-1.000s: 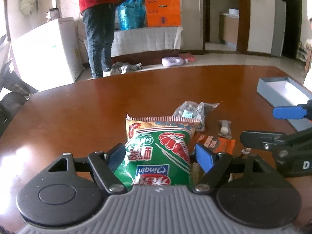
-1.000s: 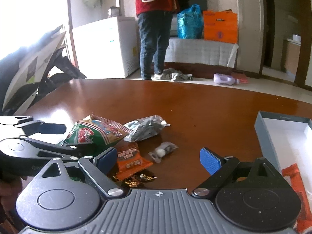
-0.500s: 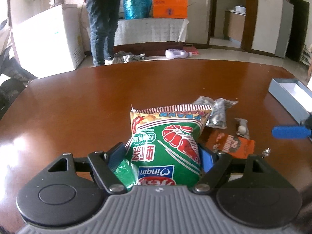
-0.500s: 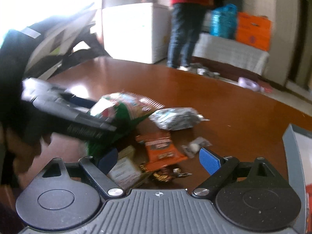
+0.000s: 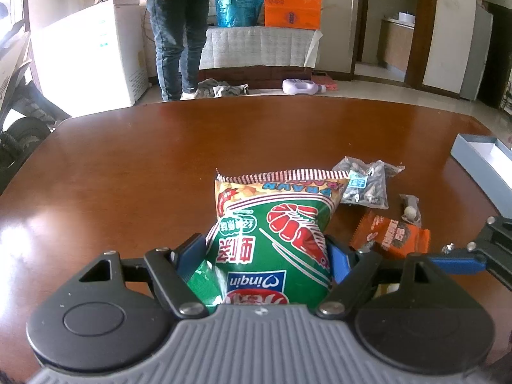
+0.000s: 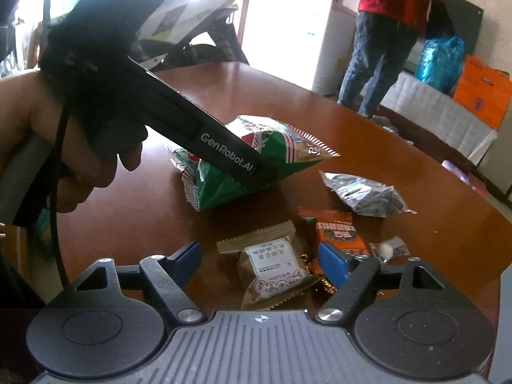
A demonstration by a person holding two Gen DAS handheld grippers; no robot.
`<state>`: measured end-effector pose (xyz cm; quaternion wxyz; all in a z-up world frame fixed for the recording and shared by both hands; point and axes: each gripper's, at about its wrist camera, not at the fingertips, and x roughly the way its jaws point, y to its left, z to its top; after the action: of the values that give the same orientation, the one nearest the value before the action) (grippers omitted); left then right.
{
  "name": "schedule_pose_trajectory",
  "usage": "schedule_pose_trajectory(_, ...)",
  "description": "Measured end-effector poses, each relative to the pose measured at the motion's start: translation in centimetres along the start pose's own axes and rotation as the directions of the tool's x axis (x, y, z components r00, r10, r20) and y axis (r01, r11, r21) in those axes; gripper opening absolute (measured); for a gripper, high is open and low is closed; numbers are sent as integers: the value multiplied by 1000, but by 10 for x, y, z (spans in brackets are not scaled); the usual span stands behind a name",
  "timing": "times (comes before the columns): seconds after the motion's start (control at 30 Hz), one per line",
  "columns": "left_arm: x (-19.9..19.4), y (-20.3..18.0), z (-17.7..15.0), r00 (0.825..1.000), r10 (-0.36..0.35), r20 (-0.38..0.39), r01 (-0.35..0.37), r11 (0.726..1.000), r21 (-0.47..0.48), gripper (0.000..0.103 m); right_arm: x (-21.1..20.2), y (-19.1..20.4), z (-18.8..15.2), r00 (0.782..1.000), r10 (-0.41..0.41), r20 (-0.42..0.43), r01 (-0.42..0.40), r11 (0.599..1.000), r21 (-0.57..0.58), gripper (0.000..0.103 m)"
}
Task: Organize snacks
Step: 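Grasp the green chip bag with the left gripper while the right grasps the cake packet, then carry the green chip bag and cake packet over the grey box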
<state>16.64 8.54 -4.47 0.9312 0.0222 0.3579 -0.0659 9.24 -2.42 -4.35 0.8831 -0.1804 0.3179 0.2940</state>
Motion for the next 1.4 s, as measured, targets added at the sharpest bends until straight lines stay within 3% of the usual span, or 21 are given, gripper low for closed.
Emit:
schedule_pose_trajectory(0.27, 4, 1, -2, 1000, 1, -21, -1, 1000, 11, 79, 8, 0, 2, 999, 36, -29, -36, 999, 20, 74)
schedule_pose_trajectory(0.57, 12, -4, -3, 1000, 3, -28, -3, 1000, 8, 79, 3, -10, -2, 996, 85, -29, -82, 992, 94, 44)
schedule_pose_trajectory(0.83, 8, 0, -2, 1000, -24, -2, 24, 999, -23, 57, -3, -13, -4, 998, 65, -21, -63, 991, 117, 41)
schedule_pose_trajectory(1.1, -10, 9, 7, 996, 5, 85, 4, 995, -102, 56, -24, -24, -6, 998, 44, 43, -51, 985, 166, 41)
schedule_pose_trajectory(1.4, -19, -12, 17, 993, -32, 118, 41, 996, -75, 56, -57, -48, -16, 994, -25, 109, -3, 968, 252, 41)
